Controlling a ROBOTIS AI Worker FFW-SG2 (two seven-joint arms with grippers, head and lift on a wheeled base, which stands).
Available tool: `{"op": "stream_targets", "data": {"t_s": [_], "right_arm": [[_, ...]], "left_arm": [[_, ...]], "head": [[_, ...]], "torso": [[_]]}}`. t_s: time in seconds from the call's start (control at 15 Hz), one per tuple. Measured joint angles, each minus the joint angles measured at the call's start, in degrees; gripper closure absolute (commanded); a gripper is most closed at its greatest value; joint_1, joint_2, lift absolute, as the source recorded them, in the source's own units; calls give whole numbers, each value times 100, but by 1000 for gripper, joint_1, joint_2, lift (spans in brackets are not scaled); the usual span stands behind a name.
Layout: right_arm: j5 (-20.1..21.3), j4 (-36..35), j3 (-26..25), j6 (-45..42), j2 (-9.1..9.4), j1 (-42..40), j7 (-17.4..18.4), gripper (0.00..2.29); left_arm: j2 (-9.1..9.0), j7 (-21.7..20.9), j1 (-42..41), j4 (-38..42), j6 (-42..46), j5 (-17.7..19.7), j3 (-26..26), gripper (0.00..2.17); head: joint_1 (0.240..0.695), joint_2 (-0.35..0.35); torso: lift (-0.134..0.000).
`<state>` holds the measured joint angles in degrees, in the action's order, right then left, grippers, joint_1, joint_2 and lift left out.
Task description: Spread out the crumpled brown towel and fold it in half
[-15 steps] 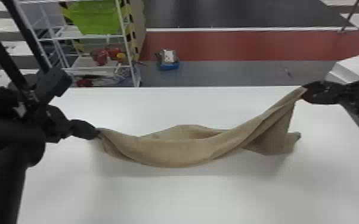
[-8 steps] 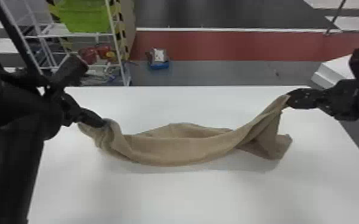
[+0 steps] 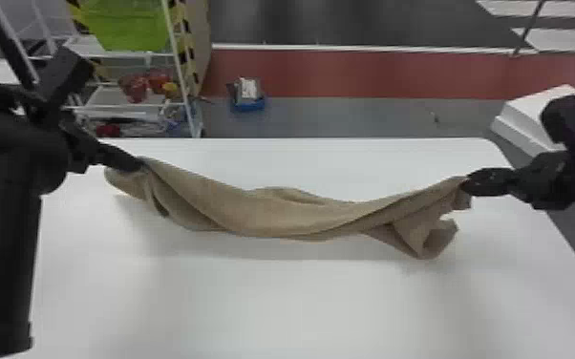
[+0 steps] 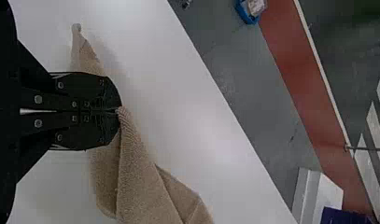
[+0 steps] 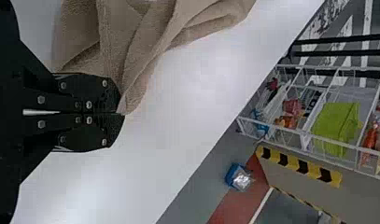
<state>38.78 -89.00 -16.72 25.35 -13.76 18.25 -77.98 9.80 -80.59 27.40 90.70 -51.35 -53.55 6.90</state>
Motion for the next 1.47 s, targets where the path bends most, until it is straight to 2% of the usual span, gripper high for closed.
{"op": "stream_targets", "data": {"t_s": [0.07, 0.13, 0.2, 0.27, 0.47, 0.73, 0.93, 1.07, 1.27, 1.4, 1.47], "right_arm": [[69, 175, -11, 105, -37, 67, 71, 1905], [96, 320, -13, 152, -61, 121, 144, 1905], [110, 462, -2, 180, -75, 179, 194, 1905], [119, 567, 23, 195, -77, 223, 221, 1905], [130, 660, 98, 216, -51, 253, 260, 1905], [130, 671, 104, 218, -39, 220, 257, 1905], [130, 651, 146, 271, -12, 187, 249, 1905], [130, 622, 134, 291, -6, 165, 247, 1905], [72, 553, 61, 305, -4, 51, 224, 1905], [20, 491, 23, 304, -6, 17, 211, 1905], [2, 478, 12, 286, -10, 14, 214, 1905]], "left_arm": [[-5, 90, 132, -166, -101, -44, -40, 1602], [-24, 197, 221, -281, -202, -65, -82, 1295], [-83, 388, 280, -362, -281, -74, -133, 424], [-192, 700, 286, -397, -319, -76, -174, -2], [-454, 1757, 120, -397, -702, 31, -173, 39], [-513, 2354, -98, -377, -648, 147, -245, 43], [-601, 2951, -285, -283, -624, 346, -363, 39], [-655, 3509, -451, -85, -595, 493, -479, 36], [-667, 3816, -774, 585, -464, 815, -160, 43], [-631, 3637, -1219, 1320, 69, 1070, 400, 36], [-612, 3405, -1511, 1662, 603, 1139, 730, 63]], "head": [[690, -31], [691, -36], [691, -40], [692, -42], [695, -31], [695, -25], [695, -25], [695, -27], [695, -21], [695, 6], [695, 15]], "torso": [[-134], [-134], [-134], [-134], [-134], [-134], [-134], [-134], [-134], [-134], [-134]]}}
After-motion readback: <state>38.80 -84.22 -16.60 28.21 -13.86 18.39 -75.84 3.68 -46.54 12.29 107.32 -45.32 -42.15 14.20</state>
